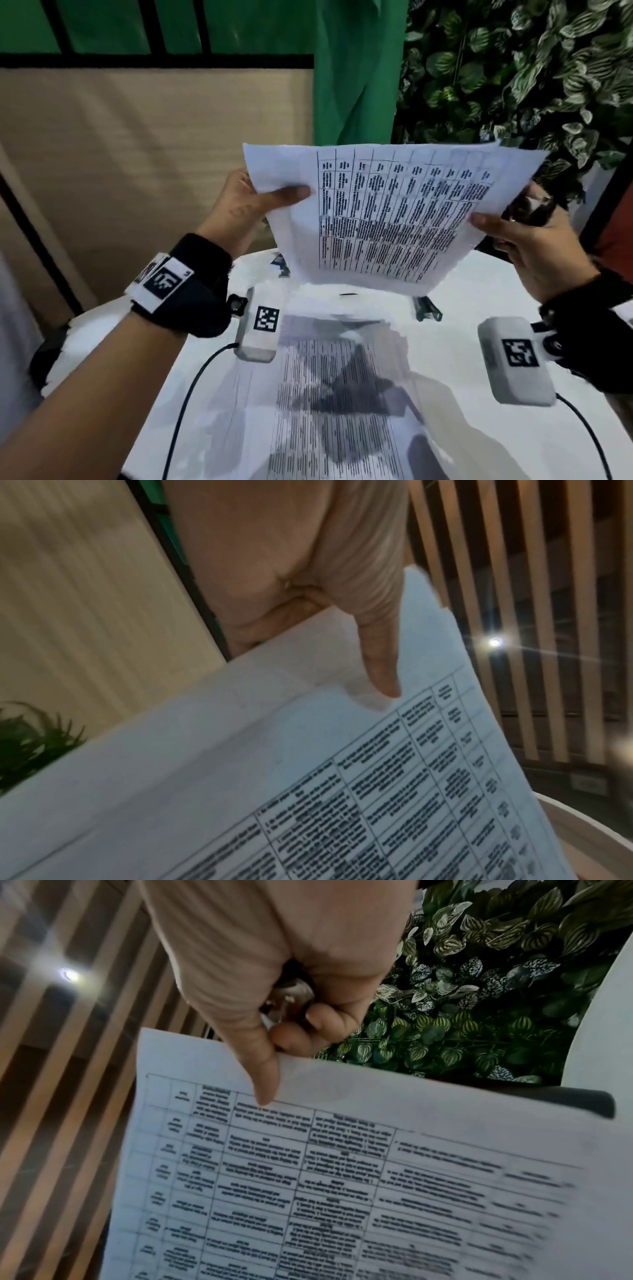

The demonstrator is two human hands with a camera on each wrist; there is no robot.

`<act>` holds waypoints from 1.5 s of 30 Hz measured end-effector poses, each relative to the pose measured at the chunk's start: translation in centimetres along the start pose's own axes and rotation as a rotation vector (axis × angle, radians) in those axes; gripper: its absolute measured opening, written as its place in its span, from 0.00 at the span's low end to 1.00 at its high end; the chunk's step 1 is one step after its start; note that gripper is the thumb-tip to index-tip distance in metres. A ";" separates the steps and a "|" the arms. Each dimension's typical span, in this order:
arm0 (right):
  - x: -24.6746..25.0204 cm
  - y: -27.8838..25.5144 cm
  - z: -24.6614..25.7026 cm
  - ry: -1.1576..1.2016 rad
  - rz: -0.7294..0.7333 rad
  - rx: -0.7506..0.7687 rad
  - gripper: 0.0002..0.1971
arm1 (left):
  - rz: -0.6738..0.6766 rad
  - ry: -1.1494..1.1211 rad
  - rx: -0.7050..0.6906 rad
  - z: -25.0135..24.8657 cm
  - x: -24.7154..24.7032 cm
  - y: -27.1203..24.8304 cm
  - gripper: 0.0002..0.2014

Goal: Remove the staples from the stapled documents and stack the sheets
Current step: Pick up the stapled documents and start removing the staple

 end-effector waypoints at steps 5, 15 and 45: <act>0.0 -4.5 -4.4 -0.052 0.091 -0.129 0.21 | 0.061 0.046 0.150 3.9 -0.4 -4.8 0.16; 0.8 -10.8 -11.8 -0.097 0.073 -0.533 0.19 | -0.131 0.053 0.291 8.2 0.8 -9.1 0.23; -12.9 -10.0 -0.4 -0.886 0.293 0.307 0.29 | 0.023 0.111 0.306 6.1 -4.0 -9.0 0.07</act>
Point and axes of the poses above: each hand's wrist, its own y-axis towards the middle knuckle, its own x-axis out of the back of the hand, z = x × y, the point moved 10 cm from there along y, towards the middle knuckle, and after that the axes turned 3 degrees about y, right-handed, at the moved point
